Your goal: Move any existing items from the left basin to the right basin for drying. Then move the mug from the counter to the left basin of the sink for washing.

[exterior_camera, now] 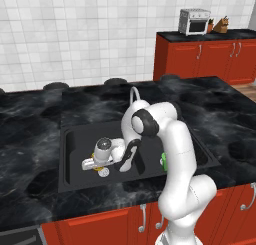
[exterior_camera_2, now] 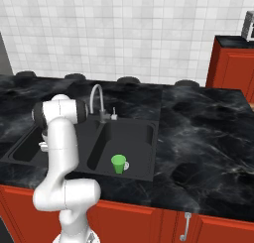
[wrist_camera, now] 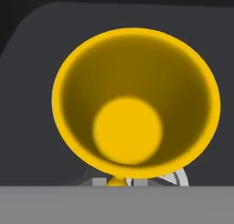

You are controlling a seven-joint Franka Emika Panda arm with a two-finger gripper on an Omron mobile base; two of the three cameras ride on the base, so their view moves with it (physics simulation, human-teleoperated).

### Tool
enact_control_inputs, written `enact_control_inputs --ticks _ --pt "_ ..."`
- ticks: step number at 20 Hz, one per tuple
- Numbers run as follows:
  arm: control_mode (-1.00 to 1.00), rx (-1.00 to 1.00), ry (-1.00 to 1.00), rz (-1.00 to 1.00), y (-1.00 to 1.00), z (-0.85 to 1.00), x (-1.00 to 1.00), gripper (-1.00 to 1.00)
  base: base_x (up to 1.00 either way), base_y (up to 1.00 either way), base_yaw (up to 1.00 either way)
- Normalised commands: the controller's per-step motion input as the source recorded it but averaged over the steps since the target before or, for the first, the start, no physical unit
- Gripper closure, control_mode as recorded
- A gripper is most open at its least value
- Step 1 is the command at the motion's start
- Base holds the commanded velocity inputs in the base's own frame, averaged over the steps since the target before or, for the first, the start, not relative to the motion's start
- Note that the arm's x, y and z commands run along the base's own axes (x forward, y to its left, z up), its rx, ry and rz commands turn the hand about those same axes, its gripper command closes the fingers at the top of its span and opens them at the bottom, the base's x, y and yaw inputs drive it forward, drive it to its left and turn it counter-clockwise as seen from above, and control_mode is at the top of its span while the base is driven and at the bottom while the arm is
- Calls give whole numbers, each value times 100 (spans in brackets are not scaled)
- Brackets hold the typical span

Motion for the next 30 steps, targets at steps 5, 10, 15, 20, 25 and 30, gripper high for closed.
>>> enact_control_inputs --ticks 5,10,15,20,25,30 --pt "-100 0 0 0 1 -16 4 100 0 0 0" --pt "-100 2 0 0 1 -4 0 -100 0 0 0" --pt "-100 1 0 0 0 6 0 -100 0 0 0" --pt "-100 0 0 0 0 19 0 -100 0 0 0" --pt "-100 0 0 -2 7 28 0 -100 0 0 0" --pt "-100 0 0 -5 8 31 0 -100 0 0 0"
